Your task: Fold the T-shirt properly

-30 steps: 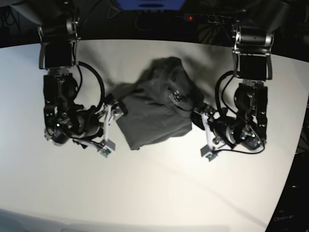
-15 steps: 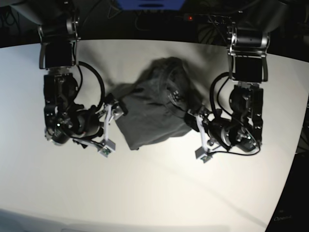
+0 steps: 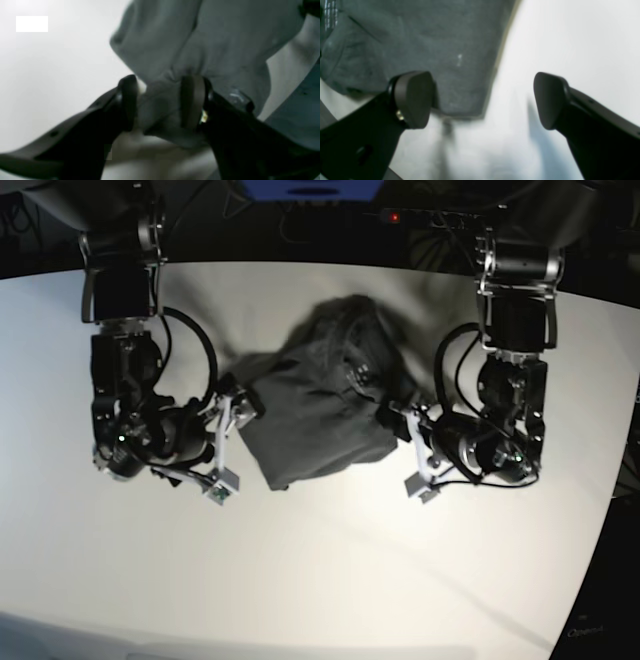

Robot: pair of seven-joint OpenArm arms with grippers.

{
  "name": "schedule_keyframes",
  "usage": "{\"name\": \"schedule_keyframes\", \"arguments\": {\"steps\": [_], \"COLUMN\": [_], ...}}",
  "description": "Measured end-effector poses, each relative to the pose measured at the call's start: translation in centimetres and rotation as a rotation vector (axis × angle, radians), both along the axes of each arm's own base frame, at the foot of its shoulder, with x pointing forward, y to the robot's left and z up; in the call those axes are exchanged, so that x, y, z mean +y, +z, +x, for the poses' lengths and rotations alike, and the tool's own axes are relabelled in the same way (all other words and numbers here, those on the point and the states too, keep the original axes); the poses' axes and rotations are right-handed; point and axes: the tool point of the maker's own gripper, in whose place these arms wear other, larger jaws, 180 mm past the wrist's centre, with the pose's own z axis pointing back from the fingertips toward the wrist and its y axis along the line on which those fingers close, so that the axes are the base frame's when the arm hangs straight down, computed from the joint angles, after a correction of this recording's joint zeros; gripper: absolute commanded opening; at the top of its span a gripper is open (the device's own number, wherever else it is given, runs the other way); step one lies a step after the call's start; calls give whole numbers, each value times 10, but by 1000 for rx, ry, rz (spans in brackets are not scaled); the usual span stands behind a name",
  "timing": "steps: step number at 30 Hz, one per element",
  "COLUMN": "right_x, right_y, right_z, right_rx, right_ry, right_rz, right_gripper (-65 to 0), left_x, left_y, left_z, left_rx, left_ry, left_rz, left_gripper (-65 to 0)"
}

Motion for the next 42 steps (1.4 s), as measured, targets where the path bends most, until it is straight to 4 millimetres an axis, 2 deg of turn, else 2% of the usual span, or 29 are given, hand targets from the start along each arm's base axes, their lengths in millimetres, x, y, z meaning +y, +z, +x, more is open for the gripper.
{"name": "schedule_keyframes", "arguments": {"steps": [7, 11, 15, 17, 20, 22, 36, 42], "right_x": [1, 11, 11, 11, 11, 11, 17, 16], "right_y": [0, 1, 1, 1, 1, 1, 2, 4], "right_z": [1, -1, 0, 0, 0, 0, 0, 3], "right_rx": [-3, -1, -3, -3, -4, -3, -3, -8], "right_ry": [0, 7, 6, 6, 6, 6, 9, 10], "right_rz": [4, 27, 26, 26, 27, 26, 40, 32], "right_gripper": [-28, -28, -28, -28, -28, -28, -28, -28], "left_x": [6, 6, 6, 6, 5, 4, 6, 6], "left_y": [-4, -5, -5, -5, -7, -6, -3, 11], "left_z": [3, 3, 3, 3, 1, 2, 6, 22], "left_rx": [31, 36, 34, 34, 43, 42, 32, -5], "left_ry": [17, 19, 21, 20, 18, 17, 22, 22], "left_rz": [-3, -5, -8, -6, -7, -8, -6, -5], "left_gripper": [-362, -363, -366, -420, -571, -634, -626, -626]}}
